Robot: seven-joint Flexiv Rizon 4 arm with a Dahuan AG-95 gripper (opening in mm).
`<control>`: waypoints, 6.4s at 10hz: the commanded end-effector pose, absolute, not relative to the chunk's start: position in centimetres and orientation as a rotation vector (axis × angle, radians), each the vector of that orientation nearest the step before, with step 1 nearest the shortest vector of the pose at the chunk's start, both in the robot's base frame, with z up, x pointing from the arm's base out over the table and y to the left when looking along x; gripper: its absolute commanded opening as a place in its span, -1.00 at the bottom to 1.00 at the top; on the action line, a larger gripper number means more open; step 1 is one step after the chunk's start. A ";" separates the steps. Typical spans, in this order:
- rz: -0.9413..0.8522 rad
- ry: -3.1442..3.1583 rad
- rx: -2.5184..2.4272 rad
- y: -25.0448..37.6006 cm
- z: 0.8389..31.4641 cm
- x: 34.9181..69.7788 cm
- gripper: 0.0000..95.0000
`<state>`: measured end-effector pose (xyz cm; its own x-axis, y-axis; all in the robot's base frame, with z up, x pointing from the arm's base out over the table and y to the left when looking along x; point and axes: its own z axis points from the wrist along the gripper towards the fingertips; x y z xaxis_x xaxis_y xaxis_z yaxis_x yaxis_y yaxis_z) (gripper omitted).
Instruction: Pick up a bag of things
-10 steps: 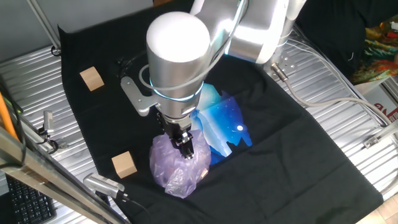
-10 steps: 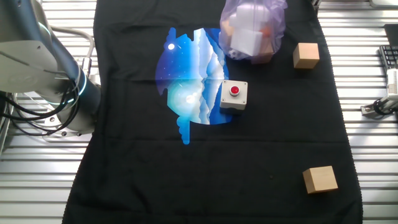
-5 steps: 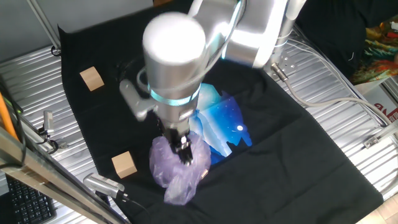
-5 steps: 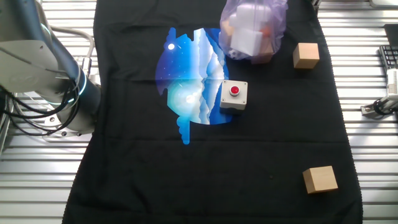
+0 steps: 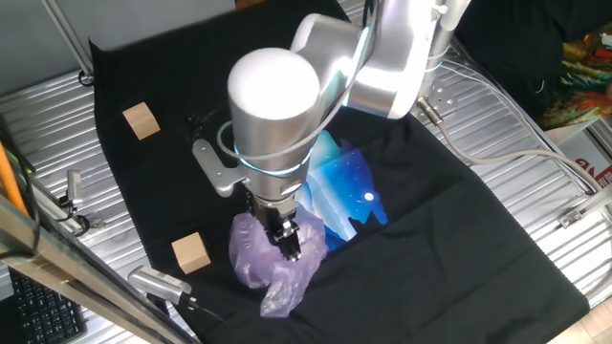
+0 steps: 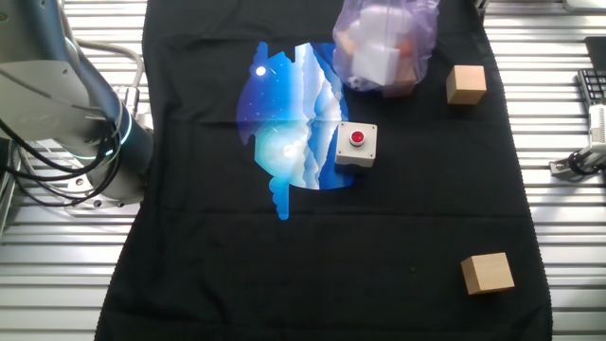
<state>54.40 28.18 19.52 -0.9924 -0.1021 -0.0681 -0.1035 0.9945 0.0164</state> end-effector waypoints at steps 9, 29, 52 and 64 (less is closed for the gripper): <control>0.025 3.043 -0.286 26.6 16.3 55.4 1.00; 0.082 3.053 -0.286 24.9 11.5 54.2 1.00; 0.100 3.142 -0.199 25.1 11.1 53.3 -1.00; 0.092 3.139 -0.202 25.1 11.3 53.5 -1.00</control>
<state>53.51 25.16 11.40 -0.9917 -0.1284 0.0004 -0.1282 0.9900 0.0590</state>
